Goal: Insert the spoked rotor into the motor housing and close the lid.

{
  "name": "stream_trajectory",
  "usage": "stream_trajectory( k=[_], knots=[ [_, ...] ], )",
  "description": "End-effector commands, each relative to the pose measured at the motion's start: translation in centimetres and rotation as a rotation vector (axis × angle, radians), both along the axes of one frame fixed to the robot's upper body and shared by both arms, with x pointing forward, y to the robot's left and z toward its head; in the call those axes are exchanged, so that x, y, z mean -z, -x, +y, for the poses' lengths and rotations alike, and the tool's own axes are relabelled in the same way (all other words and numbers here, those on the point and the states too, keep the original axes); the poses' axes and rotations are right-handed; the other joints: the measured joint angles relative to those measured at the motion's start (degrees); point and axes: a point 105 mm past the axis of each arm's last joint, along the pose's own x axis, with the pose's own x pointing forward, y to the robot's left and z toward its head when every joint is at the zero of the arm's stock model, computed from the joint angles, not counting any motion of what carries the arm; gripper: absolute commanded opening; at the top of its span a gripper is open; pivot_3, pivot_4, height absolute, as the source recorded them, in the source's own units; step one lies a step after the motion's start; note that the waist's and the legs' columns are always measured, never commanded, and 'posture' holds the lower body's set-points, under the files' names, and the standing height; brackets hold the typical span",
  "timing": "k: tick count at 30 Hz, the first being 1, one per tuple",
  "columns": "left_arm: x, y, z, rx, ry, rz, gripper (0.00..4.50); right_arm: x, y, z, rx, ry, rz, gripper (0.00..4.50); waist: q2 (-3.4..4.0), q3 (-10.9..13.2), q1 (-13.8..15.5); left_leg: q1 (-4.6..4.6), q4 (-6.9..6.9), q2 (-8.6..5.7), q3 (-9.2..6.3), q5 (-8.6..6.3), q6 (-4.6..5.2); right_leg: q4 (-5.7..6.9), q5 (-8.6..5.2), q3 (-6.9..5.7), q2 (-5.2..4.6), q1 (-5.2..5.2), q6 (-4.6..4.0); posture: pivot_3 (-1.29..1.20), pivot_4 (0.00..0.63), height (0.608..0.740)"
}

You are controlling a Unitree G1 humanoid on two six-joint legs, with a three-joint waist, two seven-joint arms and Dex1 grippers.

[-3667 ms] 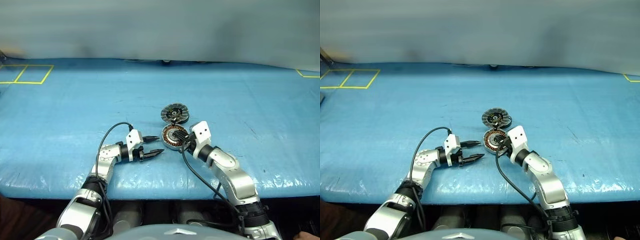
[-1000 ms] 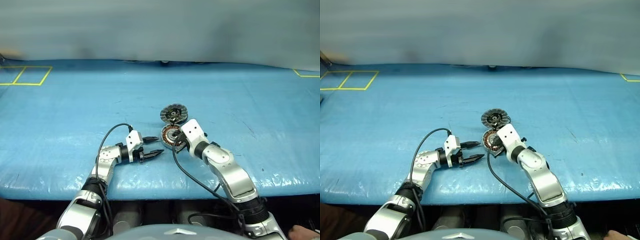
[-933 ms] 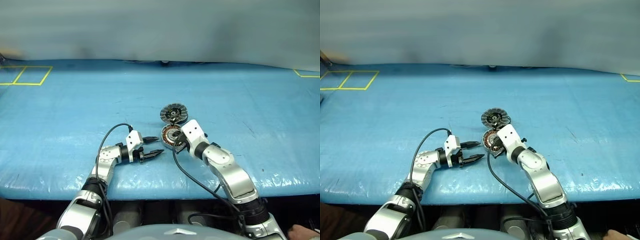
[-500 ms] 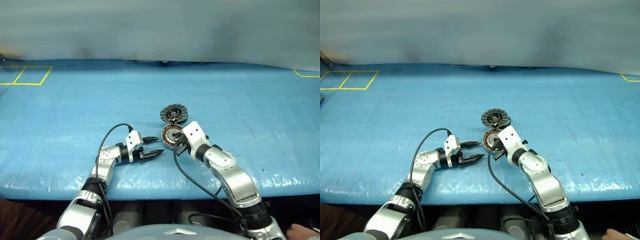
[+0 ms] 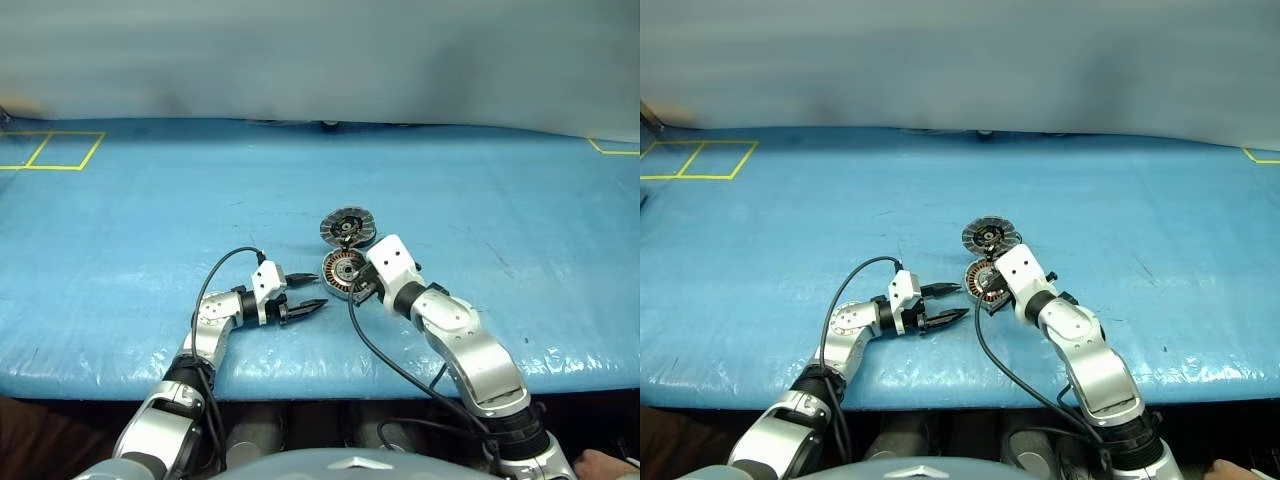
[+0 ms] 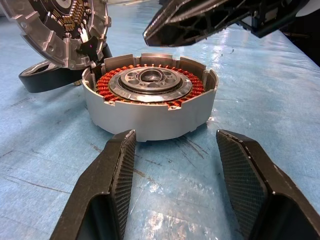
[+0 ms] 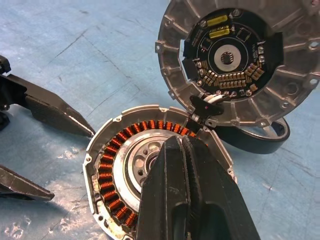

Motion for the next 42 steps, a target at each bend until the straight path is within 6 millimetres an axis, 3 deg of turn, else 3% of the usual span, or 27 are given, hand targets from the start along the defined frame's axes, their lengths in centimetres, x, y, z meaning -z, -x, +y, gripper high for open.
stream_trajectory(
  k=[1,5,21,25,35,42],
  knots=[
    [-0.4,0.1,-0.2,0.001,0.014,-0.015,2.70,-0.6,-0.2,0.0,0.001,-0.013,-0.020,0.06,0.00,0.00,0.00,-0.01,0.00,0.00,0.00,0.00,0.00,0.00,0.00,0.00,0.00,0.00,0.00,0.00,0.150,0.740],
    [-0.4,0.0,-0.2,-0.002,0.016,-0.018,2.70,0.6,-0.2,-0.4,0.025,-0.009,0.016,0.06,0.00,0.00,0.03,-0.02,0.00,0.00,-0.01,0.00,0.00,0.00,0.00,-0.01,0.00,0.00,0.00,0.00,0.150,0.740],
    [-0.3,0.1,-0.1,-0.005,0.013,-0.015,2.70,1.4,-0.1,-0.3,0.022,-0.011,0.048,0.06,0.00,0.00,0.02,-0.06,0.00,0.00,-0.01,0.00,0.00,0.00,0.00,-0.01,0.00,-0.02,0.00,0.00,0.150,0.740],
    [-0.3,0.1,-0.1,-0.006,0.012,-0.014,2.70,0.6,-0.4,0.2,0.018,-0.066,0.031,0.06,0.01,0.00,0.00,-0.06,-0.01,0.00,-0.02,0.00,0.00,0.01,0.00,-0.01,0.00,-0.01,0.00,0.00,0.150,0.740],
    [-0.3,0.1,0.0,-0.005,0.008,-0.013,2.70,0.0,-0.5,-0.9,0.042,-0.017,-0.001,0.06,0.01,0.00,0.00,-0.13,-0.02,0.00,-0.02,0.00,0.00,0.01,0.00,-0.02,0.00,-0.02,-0.01,0.00,0.150,0.740],
    [-0.3,0.1,-0.1,-0.003,0.010,-0.016,2.70,0.9,-0.3,-0.8,0.041,-0.016,0.029,0.06,0.01,0.00,0.01,-0.14,-0.02,0.00,-0.02,0.00,0.00,0.00,0.00,-0.02,0.00,-0.03,-0.01,0.00,0.150,0.740]
  ],
)
